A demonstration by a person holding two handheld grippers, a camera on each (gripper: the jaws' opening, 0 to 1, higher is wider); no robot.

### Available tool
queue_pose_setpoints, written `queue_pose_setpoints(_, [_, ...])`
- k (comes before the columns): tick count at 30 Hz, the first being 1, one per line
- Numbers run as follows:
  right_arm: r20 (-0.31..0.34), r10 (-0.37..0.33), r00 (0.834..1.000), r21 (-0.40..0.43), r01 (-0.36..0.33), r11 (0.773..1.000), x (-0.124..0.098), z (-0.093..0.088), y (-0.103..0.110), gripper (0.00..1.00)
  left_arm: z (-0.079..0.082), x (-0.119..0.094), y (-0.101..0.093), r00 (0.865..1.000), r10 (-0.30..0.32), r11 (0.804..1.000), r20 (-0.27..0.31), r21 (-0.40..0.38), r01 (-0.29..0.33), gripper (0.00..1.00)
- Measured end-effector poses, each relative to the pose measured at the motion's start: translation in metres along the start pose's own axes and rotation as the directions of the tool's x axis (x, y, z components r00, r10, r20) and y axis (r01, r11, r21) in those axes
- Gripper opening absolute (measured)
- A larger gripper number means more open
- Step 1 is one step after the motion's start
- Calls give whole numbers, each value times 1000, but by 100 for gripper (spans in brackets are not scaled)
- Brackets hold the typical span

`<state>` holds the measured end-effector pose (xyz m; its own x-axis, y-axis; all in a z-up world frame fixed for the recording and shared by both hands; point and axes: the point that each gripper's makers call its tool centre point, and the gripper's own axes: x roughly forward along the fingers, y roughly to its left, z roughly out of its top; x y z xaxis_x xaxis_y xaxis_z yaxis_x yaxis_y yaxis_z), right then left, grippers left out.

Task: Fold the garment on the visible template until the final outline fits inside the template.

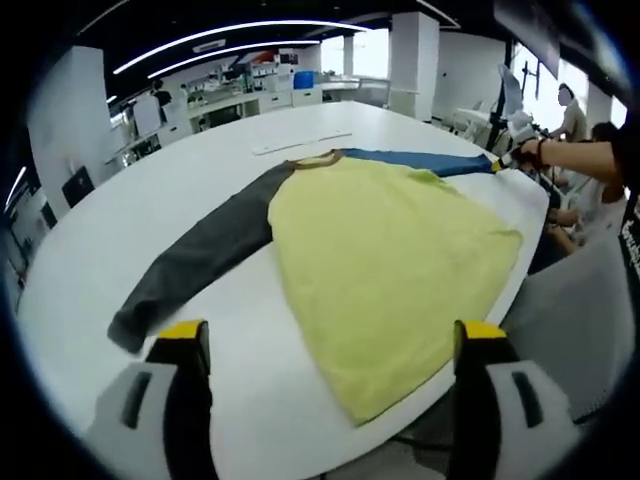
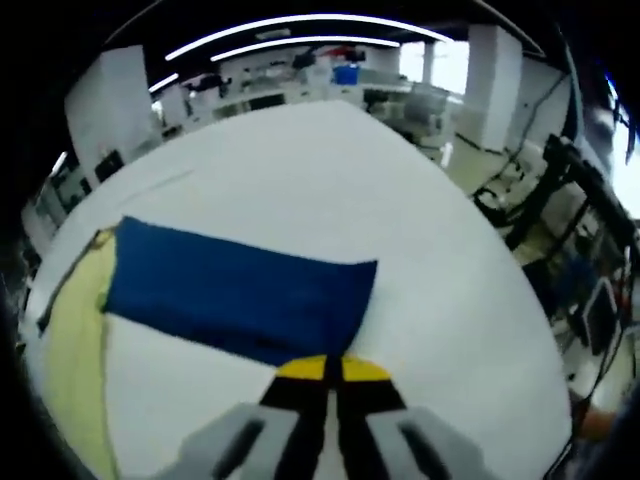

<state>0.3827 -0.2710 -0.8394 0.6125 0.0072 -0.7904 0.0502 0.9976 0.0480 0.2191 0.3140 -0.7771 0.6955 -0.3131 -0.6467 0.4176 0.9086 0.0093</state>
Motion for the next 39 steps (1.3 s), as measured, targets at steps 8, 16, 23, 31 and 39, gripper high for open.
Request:
queue_pose_setpoints(8, [-42,57,998,37,-55,998,8,3,-6,0,6,1,-10,998,-58,998,17,27,57,99])
queue_pose_setpoints(16, [-52,55,997,-1,-55,999,4,8,-3,0,1,-1,-6,999,-40,999,7,11,40,99])
queue_pose_setpoints(23, [-23,89,996,-31,-89,996,-10,22,17,0,0,-3,-5,999,-32,999,-3,-3,32,99])
queue_pose_setpoints(31, [3,127,992,-78,-127,989,-15,43,40,0,8,-6,-9,999,-40,999,7,1,40,99])
queue_pose_setpoints(39, [27,173,985,-125,-168,978,-21,58,72,0,8,-10,-10,999,-38,999,6,-11,38,99])
